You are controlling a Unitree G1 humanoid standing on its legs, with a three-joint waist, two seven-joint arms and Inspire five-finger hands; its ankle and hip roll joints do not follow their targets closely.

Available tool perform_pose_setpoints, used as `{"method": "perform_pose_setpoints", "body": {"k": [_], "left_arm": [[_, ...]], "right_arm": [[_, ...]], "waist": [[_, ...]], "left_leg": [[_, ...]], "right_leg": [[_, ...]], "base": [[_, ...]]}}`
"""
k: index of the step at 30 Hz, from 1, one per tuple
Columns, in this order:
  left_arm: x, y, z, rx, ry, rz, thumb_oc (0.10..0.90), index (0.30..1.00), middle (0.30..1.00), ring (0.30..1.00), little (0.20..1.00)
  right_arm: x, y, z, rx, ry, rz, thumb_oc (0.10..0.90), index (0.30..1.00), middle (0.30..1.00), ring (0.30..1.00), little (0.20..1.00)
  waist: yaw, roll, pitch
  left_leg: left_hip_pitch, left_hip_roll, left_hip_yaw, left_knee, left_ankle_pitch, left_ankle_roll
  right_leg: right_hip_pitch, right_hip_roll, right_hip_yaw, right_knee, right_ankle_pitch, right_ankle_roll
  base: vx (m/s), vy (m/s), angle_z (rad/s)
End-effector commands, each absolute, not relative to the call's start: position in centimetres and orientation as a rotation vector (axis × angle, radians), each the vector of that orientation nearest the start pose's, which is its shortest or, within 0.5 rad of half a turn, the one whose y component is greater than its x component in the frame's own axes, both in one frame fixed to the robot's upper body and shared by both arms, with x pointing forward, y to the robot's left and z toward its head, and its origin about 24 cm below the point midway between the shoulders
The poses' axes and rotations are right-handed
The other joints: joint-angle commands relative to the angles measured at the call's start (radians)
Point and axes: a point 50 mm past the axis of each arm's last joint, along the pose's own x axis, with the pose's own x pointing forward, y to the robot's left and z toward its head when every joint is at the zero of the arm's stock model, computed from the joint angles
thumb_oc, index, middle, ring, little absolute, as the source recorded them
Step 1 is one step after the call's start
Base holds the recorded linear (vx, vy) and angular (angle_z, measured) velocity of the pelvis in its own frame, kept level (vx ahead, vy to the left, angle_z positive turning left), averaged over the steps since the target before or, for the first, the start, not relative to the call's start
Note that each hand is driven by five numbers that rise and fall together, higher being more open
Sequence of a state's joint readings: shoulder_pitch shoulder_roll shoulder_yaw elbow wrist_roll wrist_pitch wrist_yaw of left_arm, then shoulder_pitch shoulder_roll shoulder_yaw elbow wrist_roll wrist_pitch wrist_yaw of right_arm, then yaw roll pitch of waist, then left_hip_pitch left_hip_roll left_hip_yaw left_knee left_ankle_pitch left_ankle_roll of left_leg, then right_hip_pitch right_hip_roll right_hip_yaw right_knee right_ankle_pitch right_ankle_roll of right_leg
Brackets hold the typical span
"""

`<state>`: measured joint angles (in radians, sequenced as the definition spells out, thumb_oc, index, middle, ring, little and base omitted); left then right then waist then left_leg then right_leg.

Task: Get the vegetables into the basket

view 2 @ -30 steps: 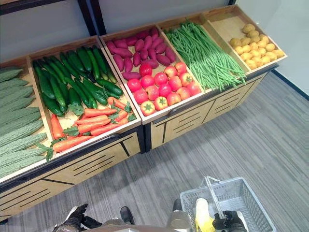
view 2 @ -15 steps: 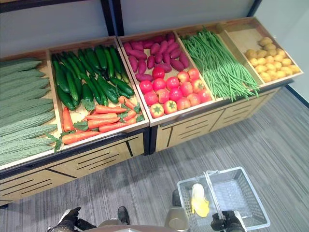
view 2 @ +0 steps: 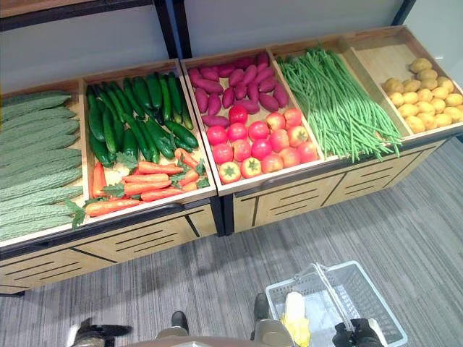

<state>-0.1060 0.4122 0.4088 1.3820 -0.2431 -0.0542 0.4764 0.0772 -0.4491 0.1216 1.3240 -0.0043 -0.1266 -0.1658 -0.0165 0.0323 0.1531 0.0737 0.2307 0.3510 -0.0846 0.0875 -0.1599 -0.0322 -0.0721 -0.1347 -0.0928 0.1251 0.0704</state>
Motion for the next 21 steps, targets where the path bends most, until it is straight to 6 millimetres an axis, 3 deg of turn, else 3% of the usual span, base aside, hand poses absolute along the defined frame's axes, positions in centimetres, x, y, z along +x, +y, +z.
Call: {"method": "perform_pose_setpoints", "body": {"k": [1,2,4,5,8,11,12,14,15,17,18,20,21], "left_arm": [[10.3,41.2,-5.1,0.314,0.713,1.443,0.9,1.0,1.0,1.0,1.0],[11.8,41.6,-3.7,0.357,0.61,1.422,0.9,1.0,1.0,1.0,1.0],[16.6,42.1,3.3,0.639,0.213,1.32,0.9,1.0,1.0,1.0,1.0],[16.6,42.0,3.3,0.641,0.214,1.321,0.9,1.0,1.0,1.0,1.0],[19.1,41.1,6.7,0.927,0.082,1.172,0.9,1.0,1.0,1.0,1.0],[20.7,40.1,7.7,1.055,0.041,1.046,0.9,1.0,1.0,1.0,1.0],[22.7,39.1,10.2,1.166,-0.074,0.93,0.9,1.0,1.0,1.0,1.0],[23.8,38.4,11.7,1.219,-0.139,0.864,0.9,1.0,1.0,1.0,1.0],[25.3,37.2,13.5,1.259,-0.223,0.779,0.9,1.0,1.0,1.0,1.0],[25.8,36.8,14.0,1.277,-0.245,0.743,0.9,1.0,1.0,1.0,1.0],[26.7,35.7,15.2,1.312,-0.304,0.67,0.9,1.0,1.0,1.0,1.0],[27.0,35.6,15.2,1.308,-0.301,0.65,0.9,1.0,1.0,1.0,1.0],[27.9,34.6,16.0,1.338,-0.329,0.544,0.9,1.0,1.0,1.0,1.0]], "right_arm": [[4.9,-33.4,-12.9,-0.634,1.205,-0.322,0.4,0.3,0.3,0.3,0.3],[4.9,-33.3,-12.9,-0.634,1.201,-0.319,0.4,0.3,0.3,0.3,0.3],[4.5,-33.0,-13.1,-0.63,1.19,-0.316,0.4,0.3,0.3,0.3,0.3],[4.5,-32.9,-13.1,-0.631,1.19,-0.315,0.4,0.3,0.3,0.3,0.3],[4.2,-33.1,-13.0,-0.607,1.185,-0.348,0.4,0.3,0.3,0.3,0.3],[4.5,-33.4,-12.9,-0.605,1.18,-0.354,0.4,0.3,0.3,0.3,0.3],[4.9,-33.8,-12.6,-0.618,1.172,-0.361,0.4,0.3,0.3,0.3,0.3],[5.4,-33.8,-12.5,-0.621,1.153,-0.352,0.4,0.3,0.3,0.3,0.3],[6.0,-33.9,-12.3,-0.621,1.137,-0.348,0.4,0.3,0.3,0.3,0.3],[6.1,-33.9,-12.3,-0.622,1.131,-0.34,0.4,0.3,0.3,0.3,0.3],[6.3,-34.1,-12.1,-0.633,1.125,-0.331,0.4,0.3,0.3,0.3,0.3],[6.5,-34.1,-12.1,-0.633,1.122,-0.329,0.4,0.3,0.3,0.3,0.3],[7.0,-34.2,-11.9,-0.635,1.1,-0.317,0.4,0.3,0.3,0.3,0.3]], "waist": [[-0.009,-0.059,0.002],[-0.005,-0.058,0.001],[0.003,-0.06,0.0],[0.003,-0.06,-0.001],[0.003,-0.065,-0.001],[-0.002,-0.066,0.0],[-0.008,-0.062,0.0],[-0.015,-0.061,-0.002],[-0.021,-0.059,-0.003],[-0.024,-0.06,-0.004],[-0.033,-0.058,-0.002],[-0.031,-0.058,-0.003],[-0.044,-0.055,-0.004]], "left_leg": [[0.018,-0.03,0.0,-0.003,0.019,-0.021],[0.017,-0.032,-0.002,-0.003,0.018,-0.021],[0.019,-0.039,-0.016,-0.003,0.011,-0.02],[0.015,-0.039,-0.016,-0.003,0.015,-0.019],[0.009,-0.046,-0.028,-0.003,0.007,-0.015],[0.011,-0.051,-0.026,-0.003,0.002,-0.012],[0.014,-0.055,-0.025,-0.003,-0.002,-0.01],[0.015,-0.058,-0.02,-0.003,-0.006,-0.009],[0.015,-0.061,-0.017,-0.003,-0.01,-0.007],[0.016,-0.061,-0.014,-0.003,-0.011,-0.006],[0.022,-0.064,-0.011,-0.003,-0.018,-0.006],[0.019,-0.064,-0.008,-0.003,-0.014,-0.005],[0.021,-0.066,-0.002,-0.003,-0.017,-0.004]], "right_leg": [[0.066,-0.088,-0.004,0.021,-0.047,0.097],[0.066,-0.09,-0.007,0.019,-0.046,0.098],[0.076,-0.099,-0.021,0.019,-0.049,0.106],[0.073,-0.099,-0.021,0.018,-0.045,0.104],[0.072,-0.11,-0.03,0.018,-0.04,0.111],[0.072,-0.114,-0.027,0.017,-0.035,0.115],[0.072,-0.118,-0.023,0.017,-0.031,0.118],[0.069,-0.123,-0.018,0.017,-0.025,0.121],[0.064,-0.126,-0.011,0.016,-0.02,0.125],[0.061,-0.127,-0.007,0.015,-0.018,0.126],[0.063,-0.129,-0.002,0.016,-0.021,0.129],[0.057,-0.13,0.001,0.015,-0.015,0.128],[0.051,-0.132,0.011,0.015,-0.011,0.13]], "base": [[0.01,0.016,-0.04],[0.0,0.0,0.0],[0.01,0.012,0.08],[-0.01,0.005,0.19],[-0.01,0.01,0.09],[0.0,0.014,0.0],[-0.01,0.047,-0.04],[-0.01,0.054,-0.04],[-0.01,0.036,-0.05],[0.0,0.033,-0.04],[0.0,0.036,-0.03],[0.0,0.014,-0.06],[0.0,0.024,-0.15]]}}
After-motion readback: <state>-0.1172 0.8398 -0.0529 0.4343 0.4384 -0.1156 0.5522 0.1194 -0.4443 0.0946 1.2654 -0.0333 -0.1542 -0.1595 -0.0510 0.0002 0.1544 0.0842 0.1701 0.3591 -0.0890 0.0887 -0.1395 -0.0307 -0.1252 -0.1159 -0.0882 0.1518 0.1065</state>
